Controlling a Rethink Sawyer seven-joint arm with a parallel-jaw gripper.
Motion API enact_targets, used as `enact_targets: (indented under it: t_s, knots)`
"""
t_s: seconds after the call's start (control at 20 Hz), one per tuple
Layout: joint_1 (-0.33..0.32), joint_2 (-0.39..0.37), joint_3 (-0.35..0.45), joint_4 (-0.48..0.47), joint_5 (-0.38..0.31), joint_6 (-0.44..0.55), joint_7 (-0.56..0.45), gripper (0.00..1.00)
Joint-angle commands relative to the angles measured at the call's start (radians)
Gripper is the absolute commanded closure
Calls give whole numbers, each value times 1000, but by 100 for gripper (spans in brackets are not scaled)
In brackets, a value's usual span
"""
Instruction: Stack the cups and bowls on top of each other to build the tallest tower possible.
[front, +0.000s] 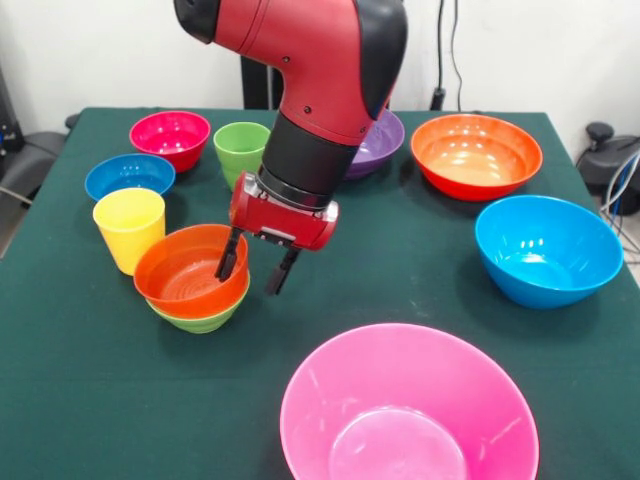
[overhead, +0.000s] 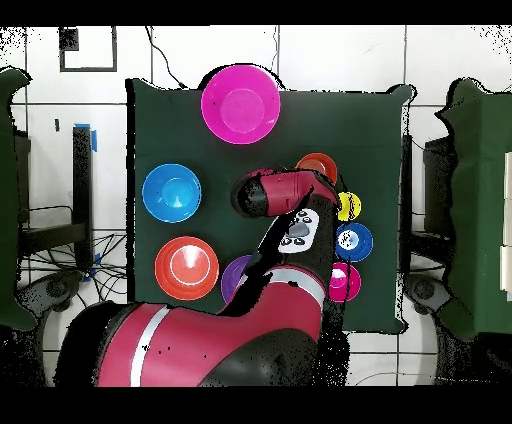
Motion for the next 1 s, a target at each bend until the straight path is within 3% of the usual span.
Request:
enact_targets:
  t_s: [0.05, 1.0]
  knots:
    - [19, 19, 109, 3, -81, 8, -27, 0]
    - [3, -4, 127, 23, -85, 18, -7, 0]
